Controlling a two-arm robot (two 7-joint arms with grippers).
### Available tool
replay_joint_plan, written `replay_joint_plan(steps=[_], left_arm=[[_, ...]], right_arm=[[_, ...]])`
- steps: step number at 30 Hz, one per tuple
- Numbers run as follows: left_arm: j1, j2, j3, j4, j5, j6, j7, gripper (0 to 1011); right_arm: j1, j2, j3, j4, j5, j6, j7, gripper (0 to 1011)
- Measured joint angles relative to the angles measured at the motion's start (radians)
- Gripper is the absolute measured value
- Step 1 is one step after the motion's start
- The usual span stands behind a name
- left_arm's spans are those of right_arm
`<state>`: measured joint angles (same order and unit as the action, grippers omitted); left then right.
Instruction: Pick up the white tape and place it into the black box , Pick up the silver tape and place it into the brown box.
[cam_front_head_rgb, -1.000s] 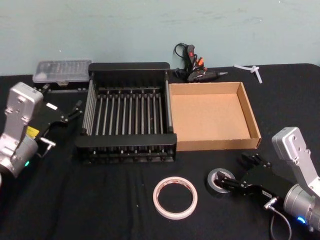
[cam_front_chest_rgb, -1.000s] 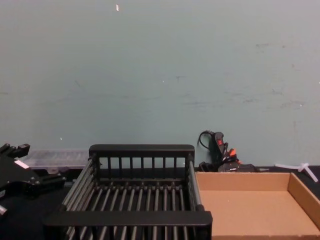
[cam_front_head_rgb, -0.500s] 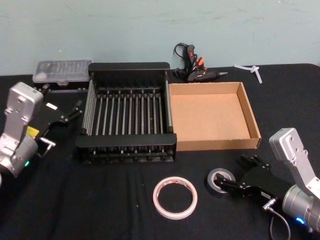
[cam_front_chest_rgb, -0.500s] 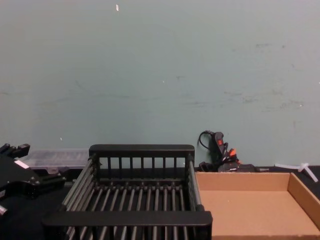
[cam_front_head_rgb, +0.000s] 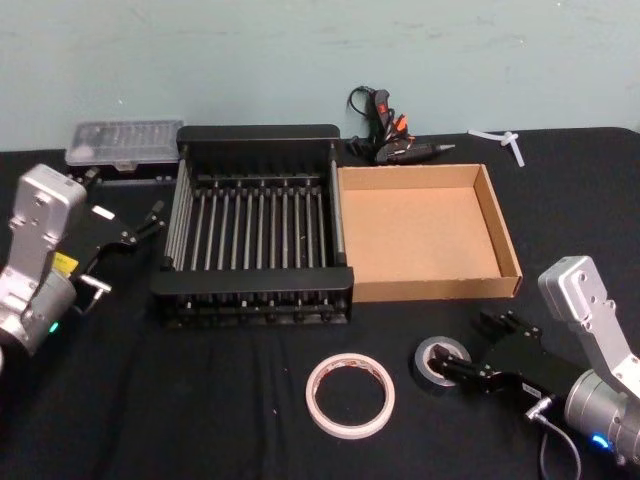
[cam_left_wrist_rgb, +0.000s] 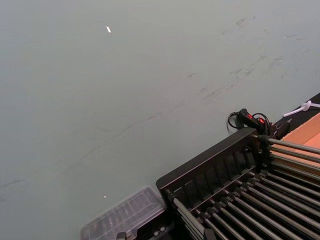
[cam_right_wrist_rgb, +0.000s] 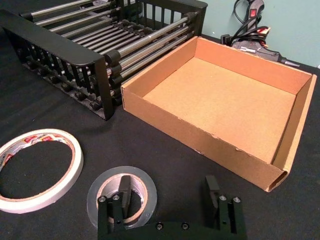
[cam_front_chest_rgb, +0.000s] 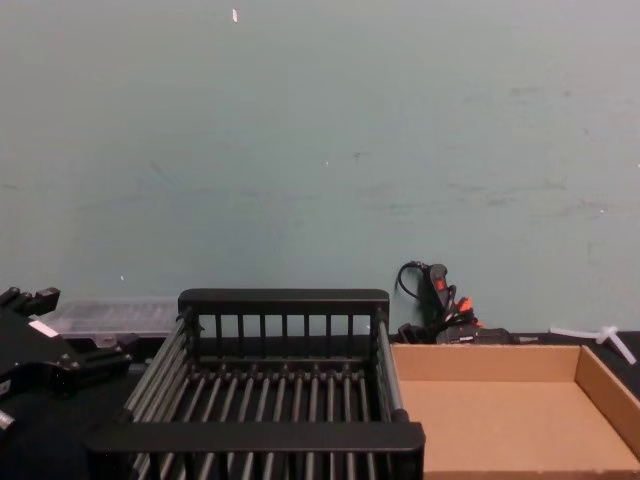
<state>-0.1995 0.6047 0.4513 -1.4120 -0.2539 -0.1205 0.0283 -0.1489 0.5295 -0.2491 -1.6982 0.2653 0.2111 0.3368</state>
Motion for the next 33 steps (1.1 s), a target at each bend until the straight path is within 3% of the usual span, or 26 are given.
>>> replay_joint_plan(steps=[3,10,25,33], left_arm=[[0.000,0.000,0.000,0.000,0.000,0.000,0.000,1001],[0.000,0.000,0.000,0.000,0.000,0.000,0.000,1001],[0.000,0.000,0.000,0.000,0.000,0.000,0.000,1001],[0.000,0.000,0.000,0.000,0.000,0.000,0.000,1001]], right_arm=[[0.000,0.000,0.000,0.000,0.001,0.000,0.000,890],[0.000,0.001,-0.001,0.000,0.002,-0.001,0.000,693],[0.000,0.001,-0.001,0.000,0.003,-0.002,0.000,188],[0.000,0.001,-0.001,0.000,0.004,-0.002,0.000,144]])
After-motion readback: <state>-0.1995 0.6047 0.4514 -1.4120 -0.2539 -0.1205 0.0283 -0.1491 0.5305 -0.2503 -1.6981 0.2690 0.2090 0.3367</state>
